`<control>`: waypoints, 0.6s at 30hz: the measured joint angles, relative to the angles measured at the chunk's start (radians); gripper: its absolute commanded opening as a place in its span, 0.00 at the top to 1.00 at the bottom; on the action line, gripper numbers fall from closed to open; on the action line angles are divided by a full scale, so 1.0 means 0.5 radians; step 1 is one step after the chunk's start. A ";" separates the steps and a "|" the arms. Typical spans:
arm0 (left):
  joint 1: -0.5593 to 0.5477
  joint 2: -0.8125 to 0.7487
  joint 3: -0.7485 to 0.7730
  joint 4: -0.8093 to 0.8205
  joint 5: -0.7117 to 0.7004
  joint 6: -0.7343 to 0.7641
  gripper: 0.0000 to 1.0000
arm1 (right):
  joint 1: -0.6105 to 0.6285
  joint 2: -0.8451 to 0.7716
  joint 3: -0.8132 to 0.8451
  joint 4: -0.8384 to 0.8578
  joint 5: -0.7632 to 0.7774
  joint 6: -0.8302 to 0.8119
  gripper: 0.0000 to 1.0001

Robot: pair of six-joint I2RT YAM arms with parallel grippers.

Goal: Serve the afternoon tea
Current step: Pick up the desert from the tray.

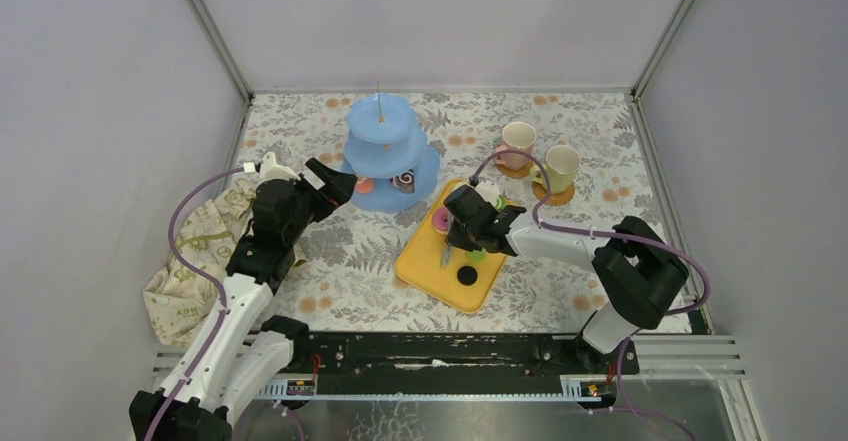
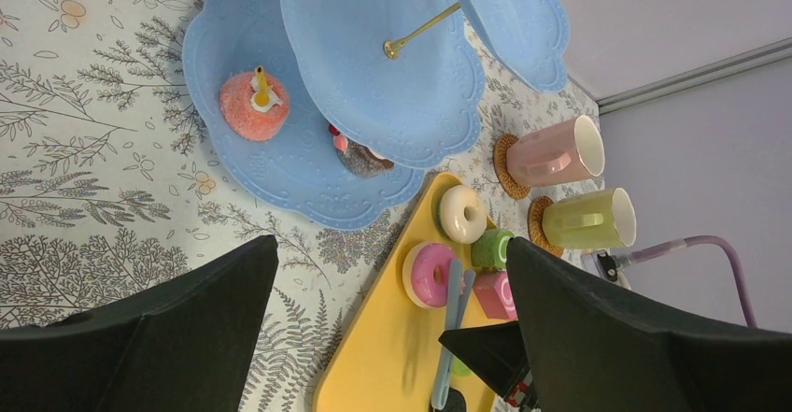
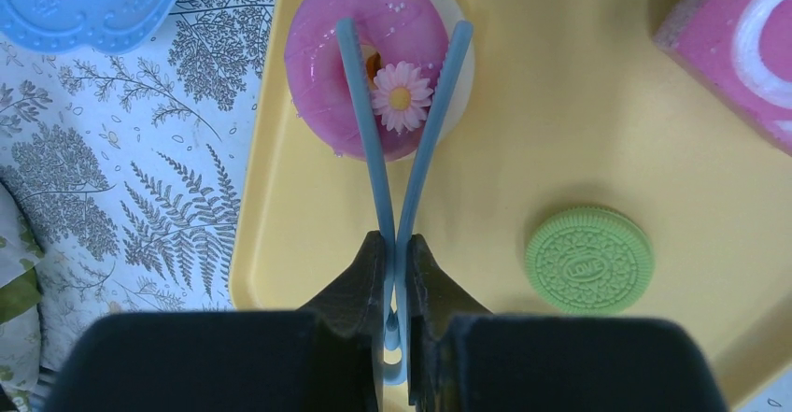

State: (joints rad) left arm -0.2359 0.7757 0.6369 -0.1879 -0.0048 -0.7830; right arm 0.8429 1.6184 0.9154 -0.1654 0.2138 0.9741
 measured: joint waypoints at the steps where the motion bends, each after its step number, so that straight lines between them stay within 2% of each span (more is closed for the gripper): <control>1: 0.000 -0.001 0.000 0.000 -0.001 0.000 0.00 | 0.000 -0.014 -0.008 -0.002 0.000 -0.001 0.97; 18: 0.000 0.000 0.001 -0.002 -0.028 0.002 0.00 | 0.000 -0.195 -0.021 -0.023 0.000 -0.034 1.00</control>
State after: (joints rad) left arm -0.2359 0.7757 0.6373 -0.1886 -0.0189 -0.7822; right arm 0.8429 1.5208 0.9051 -0.1768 0.2138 0.9573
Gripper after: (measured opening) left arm 0.998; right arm 0.107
